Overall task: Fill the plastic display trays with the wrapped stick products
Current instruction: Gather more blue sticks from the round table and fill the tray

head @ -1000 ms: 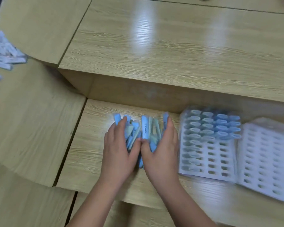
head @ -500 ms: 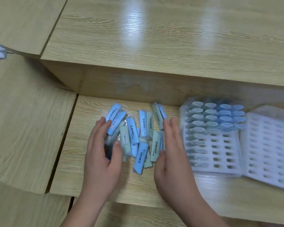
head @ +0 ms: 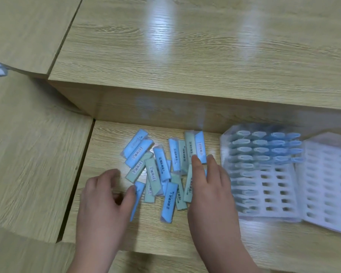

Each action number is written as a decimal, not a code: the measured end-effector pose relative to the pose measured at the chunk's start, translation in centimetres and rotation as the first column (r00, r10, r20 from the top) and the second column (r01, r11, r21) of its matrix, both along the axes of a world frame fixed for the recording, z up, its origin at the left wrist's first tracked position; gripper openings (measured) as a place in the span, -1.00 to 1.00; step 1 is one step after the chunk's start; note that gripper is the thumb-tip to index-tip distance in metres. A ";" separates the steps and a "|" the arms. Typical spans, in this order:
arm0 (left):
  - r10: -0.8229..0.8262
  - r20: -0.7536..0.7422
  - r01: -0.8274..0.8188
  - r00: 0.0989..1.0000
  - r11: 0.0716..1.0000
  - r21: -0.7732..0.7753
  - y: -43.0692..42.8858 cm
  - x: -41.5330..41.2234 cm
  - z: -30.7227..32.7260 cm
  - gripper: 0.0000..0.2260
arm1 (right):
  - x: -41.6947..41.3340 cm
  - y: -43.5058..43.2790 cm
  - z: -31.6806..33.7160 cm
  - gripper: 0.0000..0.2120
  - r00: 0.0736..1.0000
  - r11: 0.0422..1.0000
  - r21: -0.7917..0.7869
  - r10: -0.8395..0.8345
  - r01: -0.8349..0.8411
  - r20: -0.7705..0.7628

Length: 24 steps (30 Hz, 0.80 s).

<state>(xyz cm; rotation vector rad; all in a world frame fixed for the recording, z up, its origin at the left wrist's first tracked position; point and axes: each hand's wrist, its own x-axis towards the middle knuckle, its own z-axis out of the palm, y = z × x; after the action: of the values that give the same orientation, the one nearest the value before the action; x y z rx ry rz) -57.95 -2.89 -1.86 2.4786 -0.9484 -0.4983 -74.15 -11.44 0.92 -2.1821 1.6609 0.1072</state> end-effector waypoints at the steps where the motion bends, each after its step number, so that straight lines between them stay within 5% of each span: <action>1: 0.004 -0.013 -0.004 1.000 1.000 0.008 0.0 -0.1 0.2 -0.56 | 0.0 0.1 0.0 -0.14 1.000 1.000 0.012 0.004 -0.004 -0.014; 8: -0.034 -0.045 0.037 0.998 0.997 0.071 0.4 -1.2 1.1 -0.60 | -0.3 0.6 -0.3 -0.17 0.999 1.000 -0.003 -0.021 0.021 0.030; 16: -0.022 -0.056 0.025 0.998 0.998 0.056 1.3 -1.9 1.6 -0.87 | -1.3 1.7 -0.6 -0.18 0.944 0.997 -0.073 0.058 -0.036 0.324; 19: -0.010 -0.119 0.005 0.993 0.999 -0.042 1.1 -2.4 3.3 -0.89 | -2.7 1.7 0.1 -0.24 0.804 0.998 -0.059 0.006 0.036 0.595; 24: -0.221 -0.269 0.177 0.938 0.968 -0.178 -1.3 -6.3 6.8 -0.79 | -6.9 0.5 3.7 -0.39 0.362 0.945 0.257 -0.316 0.203 0.877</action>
<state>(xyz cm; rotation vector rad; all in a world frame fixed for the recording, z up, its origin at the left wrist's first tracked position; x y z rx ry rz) -64.24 -4.16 4.92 2.1129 -1.0780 -0.7979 -81.02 -10.99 4.64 -1.3339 1.1994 -0.9336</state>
